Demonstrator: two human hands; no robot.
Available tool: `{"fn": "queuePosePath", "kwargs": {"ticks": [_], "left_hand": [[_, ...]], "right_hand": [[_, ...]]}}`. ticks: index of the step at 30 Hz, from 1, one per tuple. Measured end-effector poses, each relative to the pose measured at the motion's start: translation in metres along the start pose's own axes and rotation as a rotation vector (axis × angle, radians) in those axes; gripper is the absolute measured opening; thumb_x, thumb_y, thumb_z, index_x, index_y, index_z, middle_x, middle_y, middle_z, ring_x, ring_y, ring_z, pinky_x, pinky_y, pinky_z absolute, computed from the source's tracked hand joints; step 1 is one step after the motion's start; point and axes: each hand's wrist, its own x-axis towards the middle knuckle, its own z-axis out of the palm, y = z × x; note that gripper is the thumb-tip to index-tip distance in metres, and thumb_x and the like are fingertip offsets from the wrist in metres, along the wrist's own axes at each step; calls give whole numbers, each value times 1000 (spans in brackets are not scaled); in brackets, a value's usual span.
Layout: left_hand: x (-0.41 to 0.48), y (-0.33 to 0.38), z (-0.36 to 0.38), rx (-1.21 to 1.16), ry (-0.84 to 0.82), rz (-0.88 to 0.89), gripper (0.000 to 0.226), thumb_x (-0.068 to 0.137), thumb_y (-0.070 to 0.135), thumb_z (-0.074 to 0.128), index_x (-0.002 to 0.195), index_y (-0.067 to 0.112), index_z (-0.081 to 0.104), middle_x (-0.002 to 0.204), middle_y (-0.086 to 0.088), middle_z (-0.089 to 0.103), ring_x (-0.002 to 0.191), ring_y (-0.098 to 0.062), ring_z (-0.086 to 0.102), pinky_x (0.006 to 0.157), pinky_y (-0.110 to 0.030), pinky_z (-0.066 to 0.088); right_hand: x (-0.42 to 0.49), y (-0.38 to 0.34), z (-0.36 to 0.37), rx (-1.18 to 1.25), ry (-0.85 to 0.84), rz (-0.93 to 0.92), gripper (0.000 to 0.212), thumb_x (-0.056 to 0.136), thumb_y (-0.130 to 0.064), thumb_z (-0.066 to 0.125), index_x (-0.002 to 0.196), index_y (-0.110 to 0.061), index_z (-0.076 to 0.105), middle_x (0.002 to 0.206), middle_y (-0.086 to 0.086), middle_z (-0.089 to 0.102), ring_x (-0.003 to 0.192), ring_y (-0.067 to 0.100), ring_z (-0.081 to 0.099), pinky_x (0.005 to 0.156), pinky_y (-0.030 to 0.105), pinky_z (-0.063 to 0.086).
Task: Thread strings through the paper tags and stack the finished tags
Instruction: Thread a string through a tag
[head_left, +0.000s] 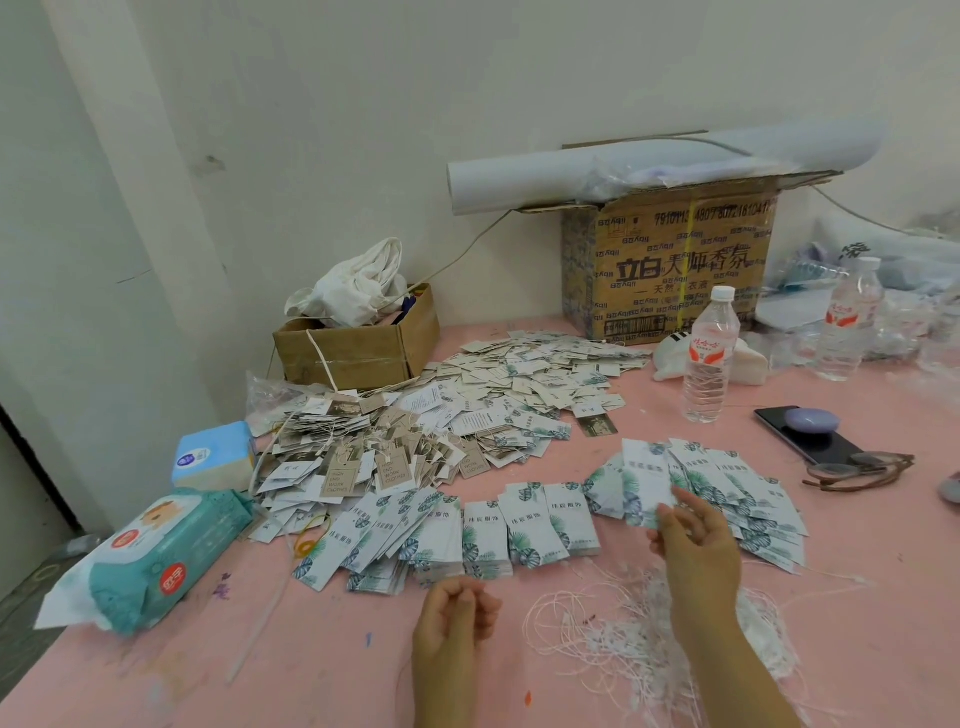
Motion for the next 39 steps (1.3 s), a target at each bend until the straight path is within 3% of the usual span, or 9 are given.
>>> {"fn": "queuePosePath", "kwargs": {"ticks": [10,13,16,20,24,27,29,36,39], "left_hand": [[3,1,-2,20,-5,0,23,97,-11,41,84,-6,59,58,-11,63,55,-17,51,45,-16,45],[1,0,0,50,-19,17,23,97,-11,40,85,-7,60,57,-9,63,50,-12,52,45,-15,44],[-1,1,0,63,-28,19,23,96,-12,40,85,-8,59,56,-8,63,47,-7,53,45,-15,43],[0,1,0,67,-25,21,24,96,-13,40,84,-7,59,55,-8,62,47,-9,52,45,-15,43],[0,0,0,73,-29,21,23,96,-13,40,83,-7,59,54,-8,62,47,-10,52,45,-15,42],[1,0,0,90,-34,15,23,96,-13,40,83,-7,59,54,-8,62,46,-9,51,45,-15,41],[1,0,0,85,-42,15,24,96,-13,40,83,-7,59,54,-8,62,49,-13,49,45,-15,41],[2,0,-1,11,-24,19,25,98,-7,41,87,-3,63,61,-10,68,49,-14,52,45,-16,42],[2,-1,2,-26,-55,12,29,101,15,40,101,6,68,84,-13,76,57,-12,62,52,-18,47]], "right_hand": [[7,5,5,-625,74,-335,57,92,-7,58,145,-17,38,150,9,32,114,21,53,89,31,44],[-9,10,16,-907,-156,-576,58,93,-6,54,145,-24,36,154,0,31,139,17,32,111,29,24],[-24,27,32,-1177,-462,-699,69,97,-17,47,153,-30,8,159,-7,11,147,13,8,117,27,2],[-26,51,38,-1436,-568,-700,63,101,-16,40,154,-25,6,160,-9,14,148,16,-7,118,37,-6],[-26,41,36,-1381,-527,-755,54,89,-25,65,139,-25,47,139,-9,54,143,20,28,117,43,16],[-32,34,36,-1293,-444,-901,55,41,-22,97,92,-25,77,86,-7,75,94,23,70,87,40,53],[-33,33,37,-1219,-407,-1008,49,33,-18,98,77,-25,78,78,-6,74,82,24,71,84,36,46],[-35,22,35,-994,-82,-1207,12,76,-16,75,87,-15,75,90,-2,74,88,22,59,76,33,38],[-46,19,38,-803,-190,-1319,19,88,-25,59,91,-13,73,92,-3,71,88,15,57,80,26,41]]}}
